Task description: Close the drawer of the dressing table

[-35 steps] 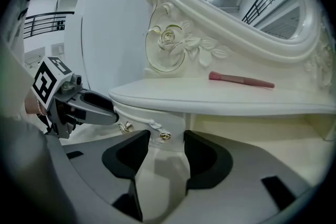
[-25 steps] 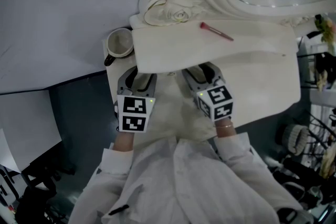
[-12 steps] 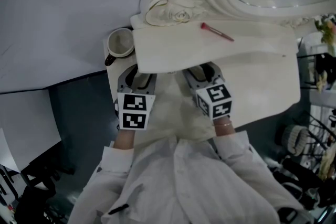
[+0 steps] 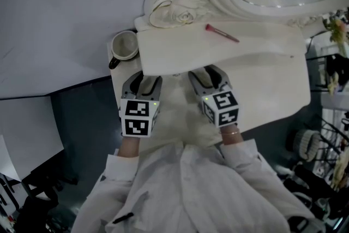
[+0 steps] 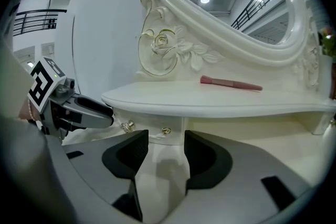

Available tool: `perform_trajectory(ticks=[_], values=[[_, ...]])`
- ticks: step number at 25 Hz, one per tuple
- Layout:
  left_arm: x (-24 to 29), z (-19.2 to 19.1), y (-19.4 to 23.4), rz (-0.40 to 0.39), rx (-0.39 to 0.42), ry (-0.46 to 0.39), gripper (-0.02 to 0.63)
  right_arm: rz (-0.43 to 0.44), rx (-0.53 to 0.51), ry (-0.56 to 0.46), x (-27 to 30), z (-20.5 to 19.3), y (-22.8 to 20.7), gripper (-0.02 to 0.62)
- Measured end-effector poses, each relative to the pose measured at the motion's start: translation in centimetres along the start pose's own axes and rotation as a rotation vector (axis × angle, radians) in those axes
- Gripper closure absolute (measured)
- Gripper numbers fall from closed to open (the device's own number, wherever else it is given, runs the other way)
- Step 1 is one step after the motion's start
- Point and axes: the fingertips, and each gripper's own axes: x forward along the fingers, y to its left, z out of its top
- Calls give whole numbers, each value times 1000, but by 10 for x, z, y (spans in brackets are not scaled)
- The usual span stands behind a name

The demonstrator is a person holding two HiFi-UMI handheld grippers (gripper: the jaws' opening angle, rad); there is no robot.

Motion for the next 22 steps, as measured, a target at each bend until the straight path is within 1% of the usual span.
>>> perform_trajectory(ticks=[4,10,15,18,19,22], values=[[-6,-4,-7,-28,8,13,407,12,17,-7,-7,0,6,397],[-22,-1,-26,-99,23,2,407,54,45,-33,-23,5,24,397],[-35,11,-47,-175,26,-46,408,88,72,-68,-38,19,38,399],[-43,19,-60,-202,39,-72,410,95,81,-98,-47,31,46,399],[-45,22,-63,-213,41,-79,419,96,83,-108,-50,35,48,399],[-56,31,-70,-239,27,-107,488,108,100,-147,-62,49,53,399]])
